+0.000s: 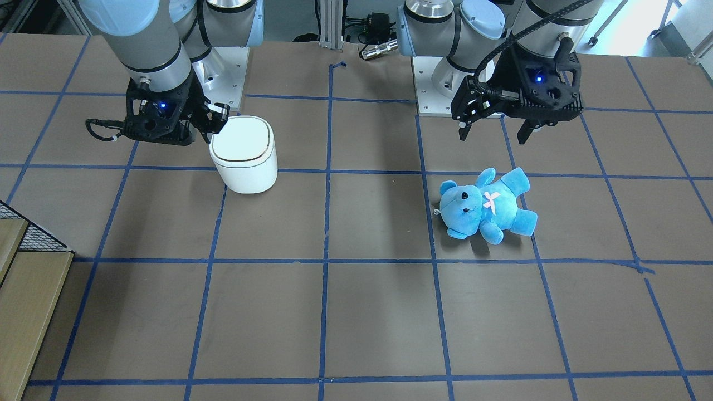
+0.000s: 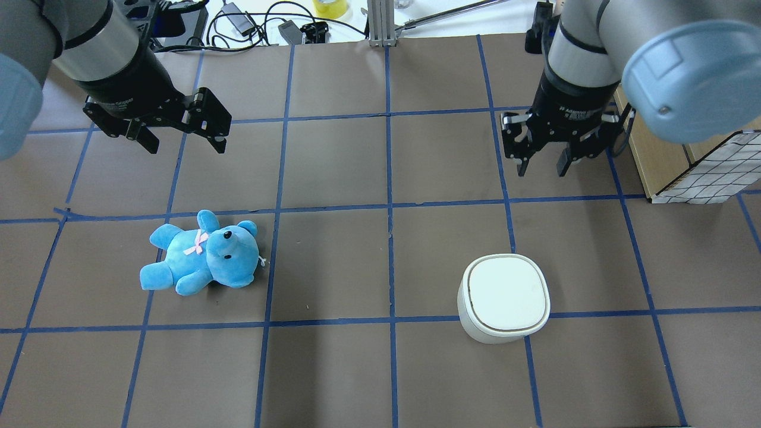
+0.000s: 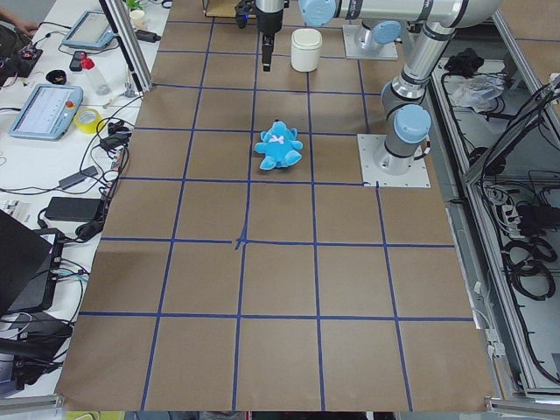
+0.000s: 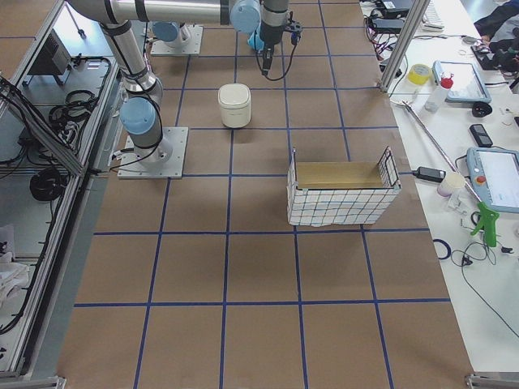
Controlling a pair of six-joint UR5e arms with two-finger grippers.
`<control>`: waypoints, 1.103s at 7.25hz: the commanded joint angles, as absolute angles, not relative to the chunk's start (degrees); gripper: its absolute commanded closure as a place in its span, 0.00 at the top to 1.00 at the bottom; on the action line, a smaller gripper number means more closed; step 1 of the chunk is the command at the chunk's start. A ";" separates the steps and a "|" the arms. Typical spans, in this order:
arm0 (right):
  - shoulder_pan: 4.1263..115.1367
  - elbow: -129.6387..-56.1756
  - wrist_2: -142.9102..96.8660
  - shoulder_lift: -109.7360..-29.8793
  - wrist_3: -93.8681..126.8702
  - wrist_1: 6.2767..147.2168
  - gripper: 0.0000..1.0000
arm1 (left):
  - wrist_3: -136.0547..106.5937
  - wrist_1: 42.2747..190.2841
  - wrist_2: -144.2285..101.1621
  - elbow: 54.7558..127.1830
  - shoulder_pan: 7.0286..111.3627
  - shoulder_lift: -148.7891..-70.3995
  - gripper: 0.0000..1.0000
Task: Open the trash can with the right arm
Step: 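Lower the right gripper down onto the white trash can lid, then push the right gripper against the lid's near edge to tip it open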
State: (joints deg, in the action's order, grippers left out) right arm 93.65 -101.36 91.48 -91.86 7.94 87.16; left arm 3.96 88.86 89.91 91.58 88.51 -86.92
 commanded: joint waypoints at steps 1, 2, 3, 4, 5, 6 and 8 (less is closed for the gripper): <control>93.78 -109.83 91.58 -92.90 7.82 87.89 0.00 | 3.96 88.86 89.91 91.58 88.51 -86.92 1.00; 93.78 -113.08 91.41 -92.90 7.82 90.59 0.00 | 3.96 88.86 89.91 91.58 88.51 -86.92 1.00; 93.95 -115.20 90.88 -92.90 7.91 93.23 0.00 | 3.96 88.86 89.91 91.58 88.51 -86.92 1.00; 94.74 -115.83 90.88 -92.73 7.91 94.30 0.00 | 3.96 88.86 89.91 91.58 88.51 -86.92 1.00; 95.27 -116.80 90.88 -92.38 7.91 95.87 0.00 | 3.96 88.86 89.91 91.58 88.51 -86.92 1.00; 95.27 -117.59 90.88 -92.20 7.91 96.76 0.00 | 3.96 88.86 89.91 91.58 88.51 -86.92 1.00; 95.27 -117.25 90.88 -92.20 8.26 96.77 0.00 | 3.96 88.86 89.91 91.58 88.51 -86.92 1.00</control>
